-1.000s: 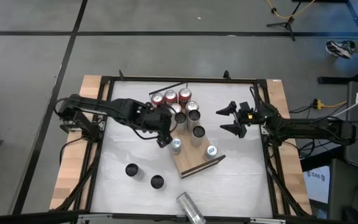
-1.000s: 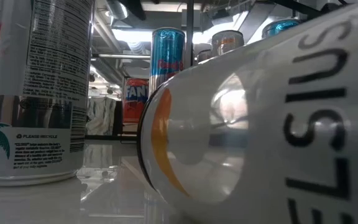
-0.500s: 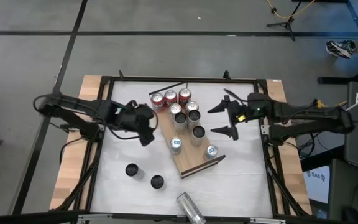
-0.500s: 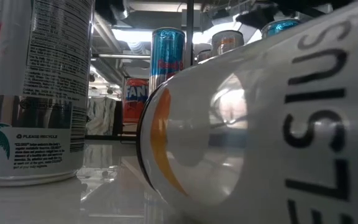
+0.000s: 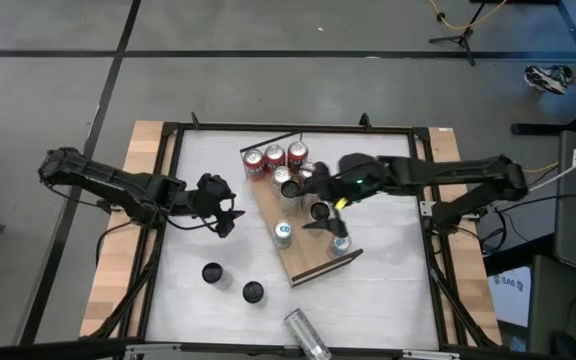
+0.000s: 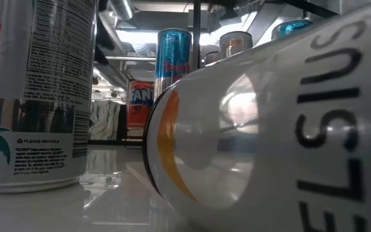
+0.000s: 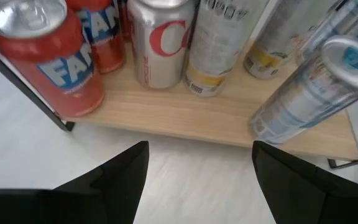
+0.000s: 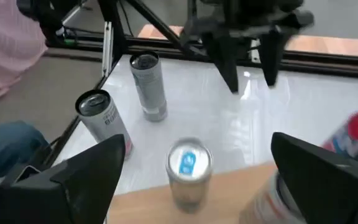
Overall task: Place canned beverage on shelf
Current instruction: Align the blue soda can with the other blue soda can
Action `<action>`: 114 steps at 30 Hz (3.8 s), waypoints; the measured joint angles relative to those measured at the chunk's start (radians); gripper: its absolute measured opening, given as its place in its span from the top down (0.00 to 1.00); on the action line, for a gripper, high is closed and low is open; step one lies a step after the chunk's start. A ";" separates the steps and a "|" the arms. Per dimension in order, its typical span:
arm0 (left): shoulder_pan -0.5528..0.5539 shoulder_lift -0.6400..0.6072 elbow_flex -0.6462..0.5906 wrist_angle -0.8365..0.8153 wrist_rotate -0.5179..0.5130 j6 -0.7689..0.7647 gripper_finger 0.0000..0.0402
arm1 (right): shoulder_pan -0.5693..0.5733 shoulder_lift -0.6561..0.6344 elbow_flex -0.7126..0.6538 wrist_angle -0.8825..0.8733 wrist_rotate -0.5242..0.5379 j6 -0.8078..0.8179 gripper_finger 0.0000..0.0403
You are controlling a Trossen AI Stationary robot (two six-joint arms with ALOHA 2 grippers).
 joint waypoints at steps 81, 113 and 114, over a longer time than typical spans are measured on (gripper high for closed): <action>0.000 0.001 -0.211 0.303 0.009 0.002 0.31 | 0.114 0.382 0.198 -0.183 0.160 -0.074 0.38; -0.021 0.001 -0.211 0.305 0.011 0.001 0.31 | 0.265 0.250 0.195 -0.389 0.287 0.128 0.41; -0.025 0.001 -0.211 0.305 0.011 0.001 0.31 | 0.267 0.250 0.195 -0.389 0.297 0.138 0.41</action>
